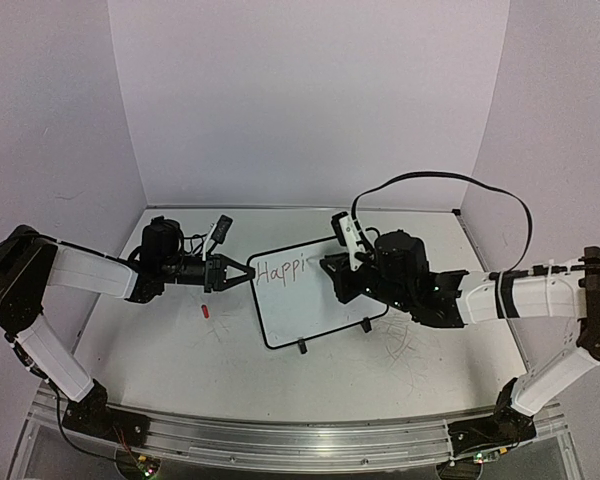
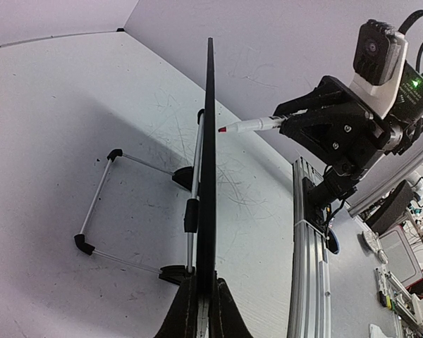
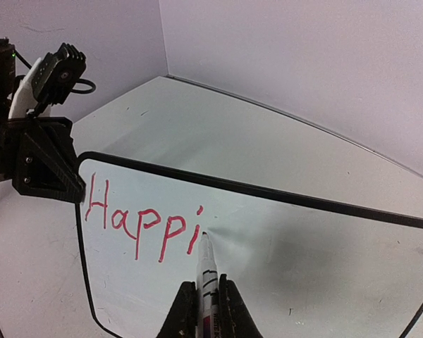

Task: Write a sentence on the whiteboard

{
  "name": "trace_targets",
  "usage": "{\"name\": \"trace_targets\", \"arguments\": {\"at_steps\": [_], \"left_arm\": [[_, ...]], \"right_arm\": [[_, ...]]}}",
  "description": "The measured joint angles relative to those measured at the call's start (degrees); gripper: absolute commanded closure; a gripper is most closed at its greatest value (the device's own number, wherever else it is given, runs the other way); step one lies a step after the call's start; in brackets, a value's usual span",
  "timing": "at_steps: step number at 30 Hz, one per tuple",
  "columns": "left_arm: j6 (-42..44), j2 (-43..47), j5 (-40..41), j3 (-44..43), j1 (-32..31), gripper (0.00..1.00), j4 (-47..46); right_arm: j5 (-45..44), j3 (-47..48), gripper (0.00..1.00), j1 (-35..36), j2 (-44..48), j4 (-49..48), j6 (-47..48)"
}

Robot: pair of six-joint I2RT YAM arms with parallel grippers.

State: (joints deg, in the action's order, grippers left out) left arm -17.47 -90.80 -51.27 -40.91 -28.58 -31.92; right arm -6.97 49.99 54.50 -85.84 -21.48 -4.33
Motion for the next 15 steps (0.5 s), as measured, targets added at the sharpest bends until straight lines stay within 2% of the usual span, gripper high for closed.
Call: {"name": "trace_targets", "arguments": {"at_steps": [15], "left_arm": [[0.0,0.0,0.0,0.0,0.0,1.0,0.0]], "right_arm": [[-1.0,0.9,1.0,0.0,-1.1,-0.3,0.3]]}}
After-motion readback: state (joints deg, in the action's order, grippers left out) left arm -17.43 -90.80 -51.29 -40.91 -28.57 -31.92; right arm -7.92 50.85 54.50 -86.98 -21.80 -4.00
